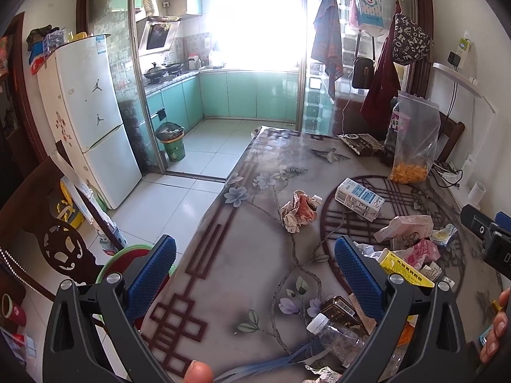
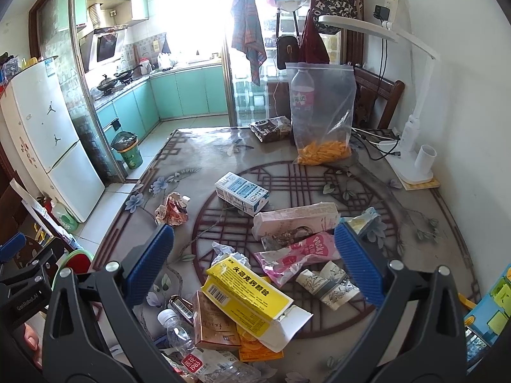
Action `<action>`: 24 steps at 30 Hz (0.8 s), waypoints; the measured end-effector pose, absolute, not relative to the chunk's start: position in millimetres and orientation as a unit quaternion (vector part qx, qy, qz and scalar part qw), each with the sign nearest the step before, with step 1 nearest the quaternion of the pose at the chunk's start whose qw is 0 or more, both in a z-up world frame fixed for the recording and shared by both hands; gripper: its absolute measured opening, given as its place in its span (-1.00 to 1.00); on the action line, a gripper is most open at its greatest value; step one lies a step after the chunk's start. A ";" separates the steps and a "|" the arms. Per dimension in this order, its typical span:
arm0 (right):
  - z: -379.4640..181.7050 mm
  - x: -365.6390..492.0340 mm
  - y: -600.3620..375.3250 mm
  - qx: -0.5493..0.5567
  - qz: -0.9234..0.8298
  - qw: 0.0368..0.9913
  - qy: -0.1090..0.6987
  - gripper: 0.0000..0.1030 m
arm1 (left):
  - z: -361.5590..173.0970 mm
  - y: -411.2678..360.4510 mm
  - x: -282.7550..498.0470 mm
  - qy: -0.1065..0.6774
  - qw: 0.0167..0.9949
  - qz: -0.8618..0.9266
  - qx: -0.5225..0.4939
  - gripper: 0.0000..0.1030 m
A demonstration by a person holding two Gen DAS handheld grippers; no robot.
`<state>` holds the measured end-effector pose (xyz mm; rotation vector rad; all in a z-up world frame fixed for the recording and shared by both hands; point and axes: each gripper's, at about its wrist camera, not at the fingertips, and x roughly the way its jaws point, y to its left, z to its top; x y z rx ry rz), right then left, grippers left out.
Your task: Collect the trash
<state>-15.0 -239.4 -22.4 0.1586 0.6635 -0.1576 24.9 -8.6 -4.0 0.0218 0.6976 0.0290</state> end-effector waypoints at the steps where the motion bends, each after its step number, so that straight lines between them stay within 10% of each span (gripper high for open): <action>1: -22.8 -14.2 -239.6 0.079 -0.077 0.938 0.327 0.93 | -4.4 -8.1 24.8 0.342 0.939 0.015 0.011 0.85; 24: -23.9 -15.8 -250.9 0.077 -0.068 0.939 0.329 0.93 | -4.2 -8.9 16.7 0.346 0.938 -0.026 0.018 0.85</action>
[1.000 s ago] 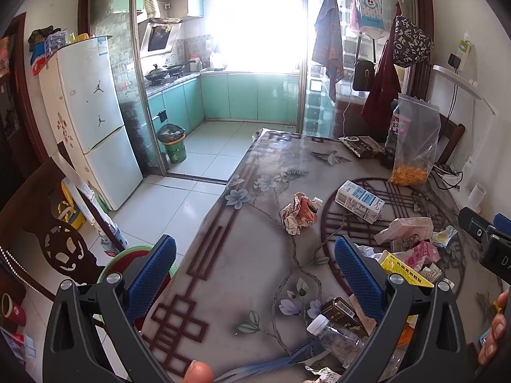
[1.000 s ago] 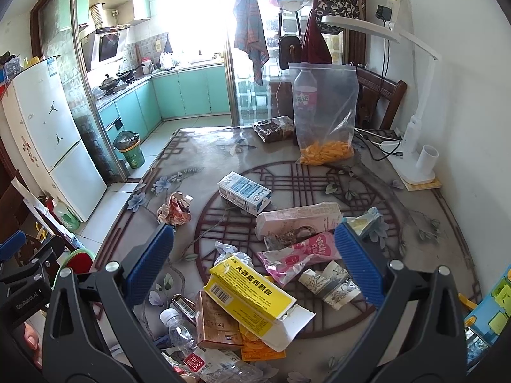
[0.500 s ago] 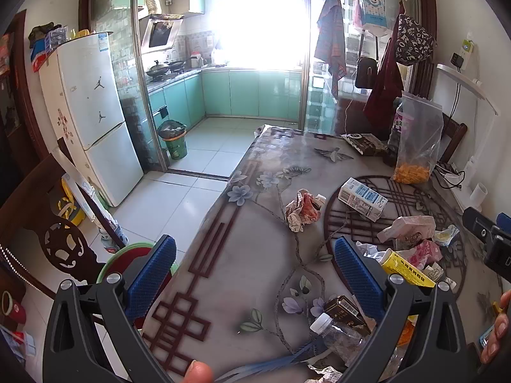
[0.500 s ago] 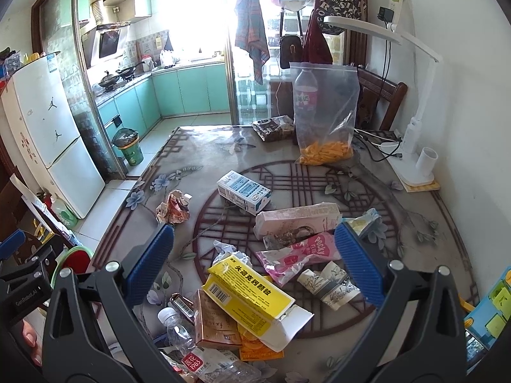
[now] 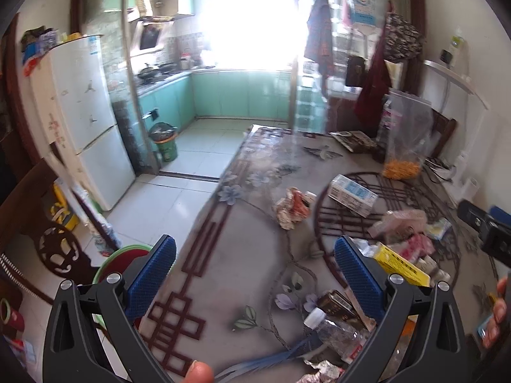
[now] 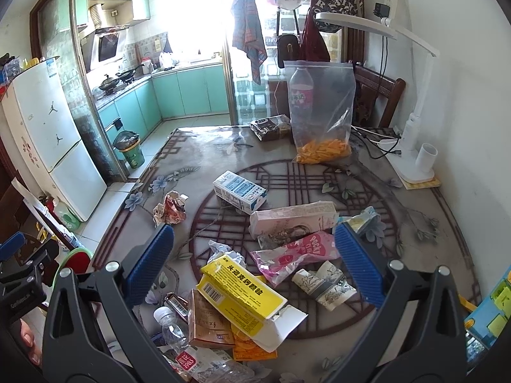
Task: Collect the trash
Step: 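Grasp crumpled brown paper with left tool while right tool grasps yellow medicine box, then carry both items to the red bucket and open both tools to drop them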
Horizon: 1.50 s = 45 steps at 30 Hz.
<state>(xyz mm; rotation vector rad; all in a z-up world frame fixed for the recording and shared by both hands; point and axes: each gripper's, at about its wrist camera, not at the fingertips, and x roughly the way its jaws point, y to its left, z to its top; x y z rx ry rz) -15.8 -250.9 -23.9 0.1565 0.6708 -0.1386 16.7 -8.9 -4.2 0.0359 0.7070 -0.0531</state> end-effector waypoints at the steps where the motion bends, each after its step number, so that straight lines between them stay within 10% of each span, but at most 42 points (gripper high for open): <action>1: -24.2 -15.0 -253.3 0.072 -0.067 0.939 0.329 0.93 | -6.5 -11.1 14.1 0.352 0.935 -0.045 0.027 0.85; 17: -105.3 3.4 -254.8 -0.022 0.064 0.873 0.484 0.93 | -144.2 -63.9 -30.0 0.553 0.790 -0.246 0.095 0.63; 25: -135.6 21.1 -253.0 0.013 0.105 0.843 0.527 0.89 | -153.8 -63.7 -21.6 0.572 0.772 -0.272 0.052 -0.31; 29: -138.9 36.6 -257.4 0.023 0.125 0.834 0.537 0.87 | -138.3 -45.4 -21.4 0.558 0.788 -0.258 0.034 -0.33; 35: -150.2 56.6 -251.0 -0.001 0.170 0.803 0.571 0.55 | -111.8 -10.6 -10.0 0.530 0.818 -0.223 -0.003 -0.32; 39: -160.5 60.4 -251.1 0.003 0.183 0.788 0.588 -0.11 | -101.1 8.7 -2.8 0.516 0.832 -0.202 -0.020 -0.32; 45: -145.1 55.4 -256.3 0.032 0.179 0.802 0.569 -0.24 | -88.2 31.7 5.6 0.496 0.850 -0.172 -0.036 -0.32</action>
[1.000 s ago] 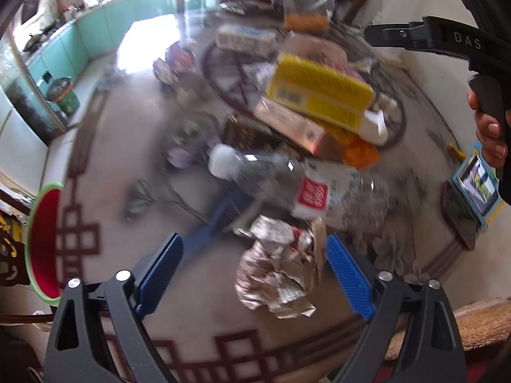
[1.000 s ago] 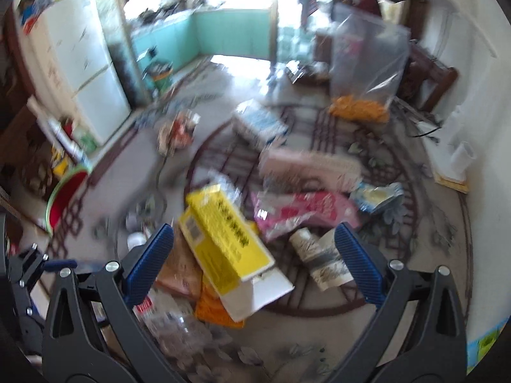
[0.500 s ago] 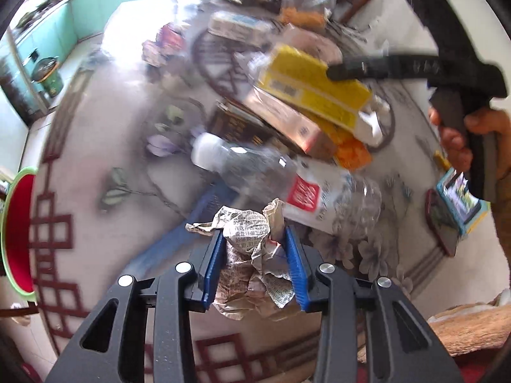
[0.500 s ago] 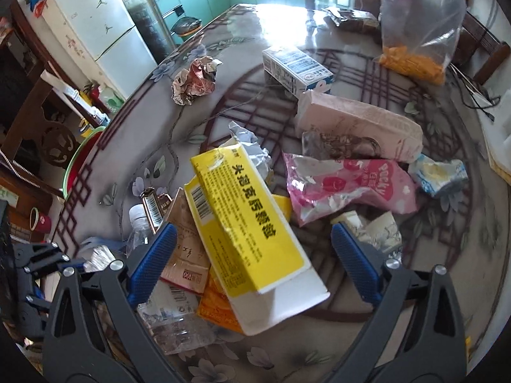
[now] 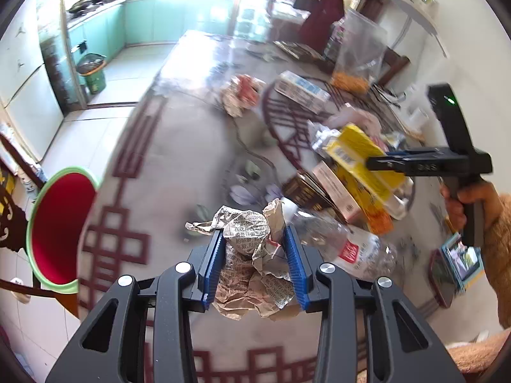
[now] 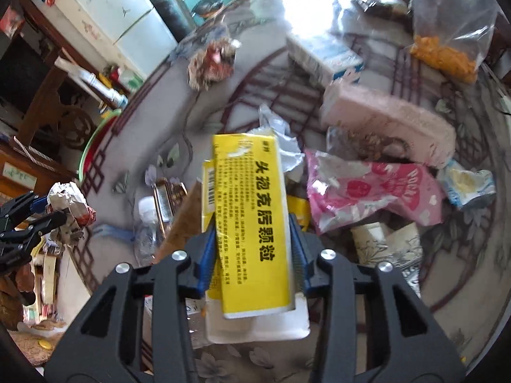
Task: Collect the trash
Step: 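Carry both items to the red bucket and open both tools to drop them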
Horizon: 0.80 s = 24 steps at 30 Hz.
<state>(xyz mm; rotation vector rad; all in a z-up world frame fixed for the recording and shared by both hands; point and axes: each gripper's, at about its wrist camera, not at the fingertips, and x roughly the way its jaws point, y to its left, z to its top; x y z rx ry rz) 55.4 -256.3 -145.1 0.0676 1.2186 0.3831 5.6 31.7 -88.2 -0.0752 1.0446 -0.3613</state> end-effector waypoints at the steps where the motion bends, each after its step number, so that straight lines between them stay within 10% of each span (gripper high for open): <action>1: -137.5 53.8 -257.9 0.038 0.174 0.809 0.560 -0.24 | -86.2 35.6 6.2 0.492 0.854 -0.167 -0.039 -0.32; 13: -55.0 57.6 -184.8 0.103 0.161 0.864 0.466 -0.24 | -68.2 167.0 37.5 0.447 0.886 -0.070 -0.098 -0.31; 24: -121.6 99.8 26.3 0.114 0.258 0.793 0.540 -0.24 | -113.8 295.5 81.2 0.490 0.865 -0.017 -0.105 -0.31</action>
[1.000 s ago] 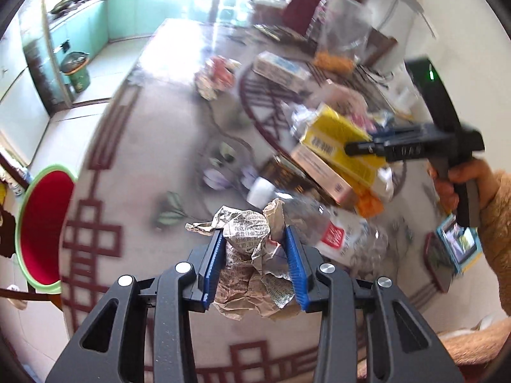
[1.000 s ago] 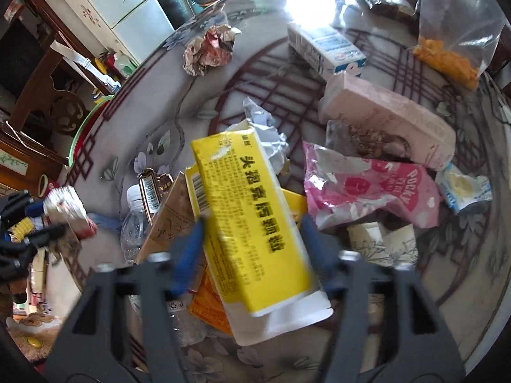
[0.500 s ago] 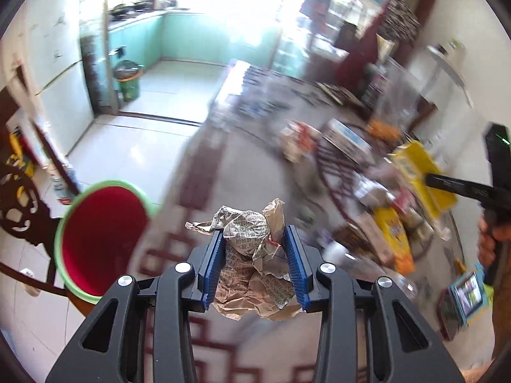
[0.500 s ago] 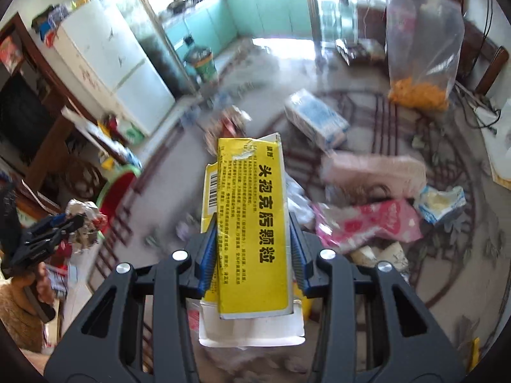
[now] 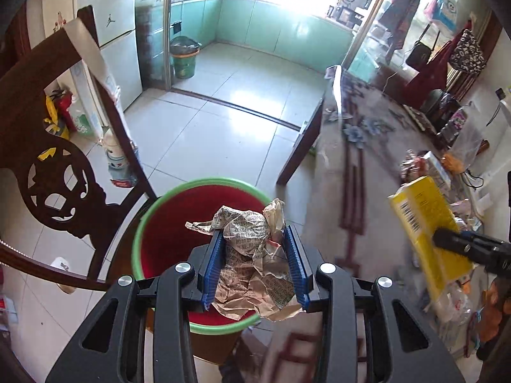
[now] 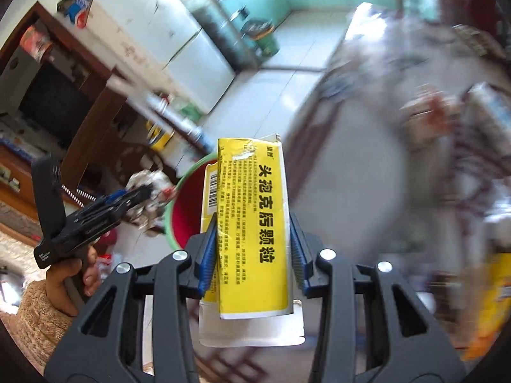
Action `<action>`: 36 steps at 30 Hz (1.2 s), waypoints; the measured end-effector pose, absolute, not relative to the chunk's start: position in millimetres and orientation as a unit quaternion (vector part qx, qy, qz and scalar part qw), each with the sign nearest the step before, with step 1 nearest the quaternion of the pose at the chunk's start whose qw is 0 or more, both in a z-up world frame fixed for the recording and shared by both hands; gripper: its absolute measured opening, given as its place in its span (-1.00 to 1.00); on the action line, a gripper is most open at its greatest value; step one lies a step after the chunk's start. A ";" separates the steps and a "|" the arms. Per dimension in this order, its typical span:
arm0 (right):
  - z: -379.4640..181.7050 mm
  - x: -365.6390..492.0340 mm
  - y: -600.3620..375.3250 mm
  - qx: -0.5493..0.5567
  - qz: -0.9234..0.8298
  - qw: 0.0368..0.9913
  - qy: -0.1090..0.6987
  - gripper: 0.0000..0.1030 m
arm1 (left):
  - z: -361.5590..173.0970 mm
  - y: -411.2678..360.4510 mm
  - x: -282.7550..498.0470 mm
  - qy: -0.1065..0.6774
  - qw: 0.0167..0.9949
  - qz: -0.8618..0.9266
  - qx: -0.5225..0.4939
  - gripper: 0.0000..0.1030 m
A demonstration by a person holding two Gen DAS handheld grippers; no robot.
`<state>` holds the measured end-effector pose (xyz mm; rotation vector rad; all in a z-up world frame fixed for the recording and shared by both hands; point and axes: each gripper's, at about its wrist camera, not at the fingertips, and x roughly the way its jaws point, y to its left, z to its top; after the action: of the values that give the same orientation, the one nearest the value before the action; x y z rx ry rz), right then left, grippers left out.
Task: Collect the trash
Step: 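Carry both items to the red bucket and open both tools to drop them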
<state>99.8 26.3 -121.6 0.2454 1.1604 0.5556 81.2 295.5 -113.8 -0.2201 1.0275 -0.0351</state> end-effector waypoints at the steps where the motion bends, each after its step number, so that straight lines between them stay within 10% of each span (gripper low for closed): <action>1: -129.1 102.9 41.4 0.110 0.262 0.788 0.546 -0.24 | -118.2 302.6 83.8 0.495 0.863 -0.017 -0.105 -0.31; 36: -114.7 77.0 39.5 0.104 0.155 0.825 0.534 0.23 | -141.5 309.1 95.2 0.511 0.851 -0.074 -0.094 0.37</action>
<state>77.0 39.5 -114.7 0.2211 1.1359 0.3286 95.2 309.1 -141.5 -0.1972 1.0761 -0.1560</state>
